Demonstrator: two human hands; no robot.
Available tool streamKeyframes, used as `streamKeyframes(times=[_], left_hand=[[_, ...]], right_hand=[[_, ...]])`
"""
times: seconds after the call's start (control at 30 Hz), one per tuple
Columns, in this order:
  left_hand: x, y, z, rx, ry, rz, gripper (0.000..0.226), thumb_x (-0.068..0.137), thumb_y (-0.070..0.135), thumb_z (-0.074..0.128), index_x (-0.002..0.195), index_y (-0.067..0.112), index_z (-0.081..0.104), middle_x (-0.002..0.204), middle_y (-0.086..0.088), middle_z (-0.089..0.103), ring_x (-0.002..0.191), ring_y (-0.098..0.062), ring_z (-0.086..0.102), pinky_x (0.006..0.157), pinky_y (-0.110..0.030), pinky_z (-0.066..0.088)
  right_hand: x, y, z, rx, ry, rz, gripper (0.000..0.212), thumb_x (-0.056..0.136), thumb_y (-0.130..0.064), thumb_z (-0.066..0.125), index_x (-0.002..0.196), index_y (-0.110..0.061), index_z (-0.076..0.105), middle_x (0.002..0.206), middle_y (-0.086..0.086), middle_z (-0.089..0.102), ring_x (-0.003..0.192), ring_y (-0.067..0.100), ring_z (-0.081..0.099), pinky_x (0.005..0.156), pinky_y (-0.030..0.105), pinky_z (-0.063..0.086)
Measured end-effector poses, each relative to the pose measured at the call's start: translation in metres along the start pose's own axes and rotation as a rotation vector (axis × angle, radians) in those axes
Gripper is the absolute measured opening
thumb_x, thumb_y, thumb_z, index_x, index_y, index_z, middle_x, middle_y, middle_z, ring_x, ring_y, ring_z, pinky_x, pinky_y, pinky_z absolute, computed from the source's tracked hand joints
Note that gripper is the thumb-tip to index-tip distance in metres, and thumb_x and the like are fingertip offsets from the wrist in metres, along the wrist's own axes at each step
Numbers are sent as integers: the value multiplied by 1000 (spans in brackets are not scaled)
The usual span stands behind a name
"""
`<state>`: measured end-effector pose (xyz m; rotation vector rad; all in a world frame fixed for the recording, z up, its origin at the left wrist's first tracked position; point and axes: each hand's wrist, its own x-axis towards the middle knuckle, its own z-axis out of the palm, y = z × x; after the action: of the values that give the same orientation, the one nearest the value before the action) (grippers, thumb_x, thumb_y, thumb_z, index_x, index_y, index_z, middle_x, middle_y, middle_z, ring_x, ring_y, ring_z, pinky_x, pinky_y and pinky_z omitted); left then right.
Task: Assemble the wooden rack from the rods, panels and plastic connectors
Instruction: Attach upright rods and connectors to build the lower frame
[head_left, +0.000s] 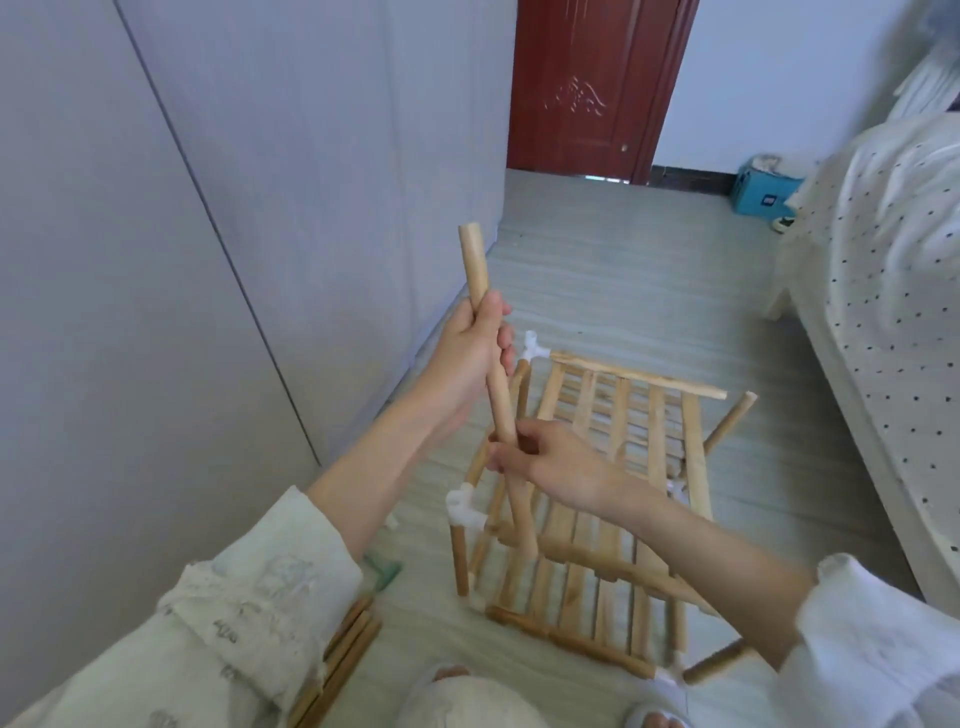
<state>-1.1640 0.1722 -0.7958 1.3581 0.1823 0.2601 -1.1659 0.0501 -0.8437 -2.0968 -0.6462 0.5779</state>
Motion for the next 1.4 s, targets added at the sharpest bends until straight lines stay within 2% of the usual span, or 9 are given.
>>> streamKeyframes(times=[0.17,0.27,0.4,0.47,0.57,0.8,0.87,1.0,1.4], left_hand=[[-4,12,73,-8,-135,-12,17,102,22,34,98,14,48,70,-1,48,61,-15,49,64,-29,43],[1,-4,106,222,-246,-61,17,101,20,36,111,13,47,93,-6,57,77,-12,56,67,-24,47],[2,-63,140,674,-441,-115,28,99,18,40,125,14,50,111,-7,58,93,-16,57,79,-27,45],[-9,-100,150,956,-626,-26,26,99,20,41,121,14,55,120,-5,58,106,-16,54,90,-28,41],[-30,-142,155,1375,-916,300,29,99,25,41,121,16,55,125,-1,51,117,-15,44,97,-28,34],[-46,-195,156,1586,-1281,570,59,91,60,31,122,14,52,128,-2,49,130,-20,29,111,-34,15],[-50,-205,152,1575,-1278,629,63,89,59,25,109,9,58,118,-5,57,128,-25,35,112,-44,15],[-50,-221,145,1434,-1079,889,48,89,52,35,81,14,62,85,2,63,104,-23,55,96,-51,44],[-50,-231,142,1446,-982,1084,50,89,51,31,79,17,66,80,5,64,97,-18,61,97,-50,44]], right_hand=[[-35,16,-51,210,219,42,8,97,-10,45,94,-5,50,62,6,48,51,16,46,52,22,41],[-55,48,-86,241,357,99,9,96,-11,46,93,-4,51,59,3,41,48,14,38,48,24,35],[-87,97,-131,554,617,193,15,98,-22,44,94,-9,51,59,2,35,46,13,32,46,25,30],[-100,126,-147,596,728,223,18,98,-25,42,99,-10,51,60,3,38,47,13,33,46,25,32],[-109,169,-156,529,786,302,20,99,-28,40,99,-9,46,62,3,39,49,14,34,45,26,35],[-79,217,-150,739,897,372,26,100,-36,36,86,-16,45,63,3,38,49,12,34,42,23,36],[-70,223,-149,827,913,385,26,101,-36,34,86,-18,45,63,2,37,48,11,34,42,21,37],[-61,233,-139,916,826,421,27,101,-35,34,85,-15,44,62,2,33,47,11,31,39,20,33],[-55,238,-126,929,556,610,30,101,-35,37,82,-11,41,59,0,31,43,9,26,33,17,27]])
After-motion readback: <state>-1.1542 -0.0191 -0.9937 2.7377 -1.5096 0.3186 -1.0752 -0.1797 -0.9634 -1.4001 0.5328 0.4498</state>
